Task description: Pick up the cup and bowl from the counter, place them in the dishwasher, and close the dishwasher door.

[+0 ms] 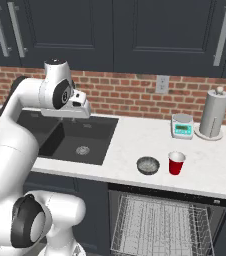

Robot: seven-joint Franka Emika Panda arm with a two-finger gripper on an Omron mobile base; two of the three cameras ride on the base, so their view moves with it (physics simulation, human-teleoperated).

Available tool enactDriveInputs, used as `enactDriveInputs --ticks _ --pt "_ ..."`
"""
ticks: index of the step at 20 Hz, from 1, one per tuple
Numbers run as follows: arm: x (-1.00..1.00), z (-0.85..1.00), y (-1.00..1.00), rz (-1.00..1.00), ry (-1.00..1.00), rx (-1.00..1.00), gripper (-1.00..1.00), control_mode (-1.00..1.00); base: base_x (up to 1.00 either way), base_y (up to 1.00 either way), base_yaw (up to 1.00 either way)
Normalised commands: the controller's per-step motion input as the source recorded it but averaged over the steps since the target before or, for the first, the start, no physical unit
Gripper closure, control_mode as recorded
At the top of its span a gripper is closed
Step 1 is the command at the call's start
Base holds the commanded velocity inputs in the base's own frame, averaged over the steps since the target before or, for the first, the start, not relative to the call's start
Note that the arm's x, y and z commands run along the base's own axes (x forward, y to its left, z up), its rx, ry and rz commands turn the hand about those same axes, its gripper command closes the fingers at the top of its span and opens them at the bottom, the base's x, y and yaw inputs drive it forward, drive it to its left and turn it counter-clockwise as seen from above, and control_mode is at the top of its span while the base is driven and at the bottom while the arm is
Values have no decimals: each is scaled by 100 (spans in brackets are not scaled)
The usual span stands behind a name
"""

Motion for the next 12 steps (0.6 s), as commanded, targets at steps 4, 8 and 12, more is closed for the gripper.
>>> enactDriveInputs --ticks 4,8,12 --pt "0 0 0 0 0 0 -100 100 0 0 0" --pt "0 0 0 0 0 0 -100 100 0 0 0" --pt "0 0 0 0 0 0 -100 100 0 0 0"
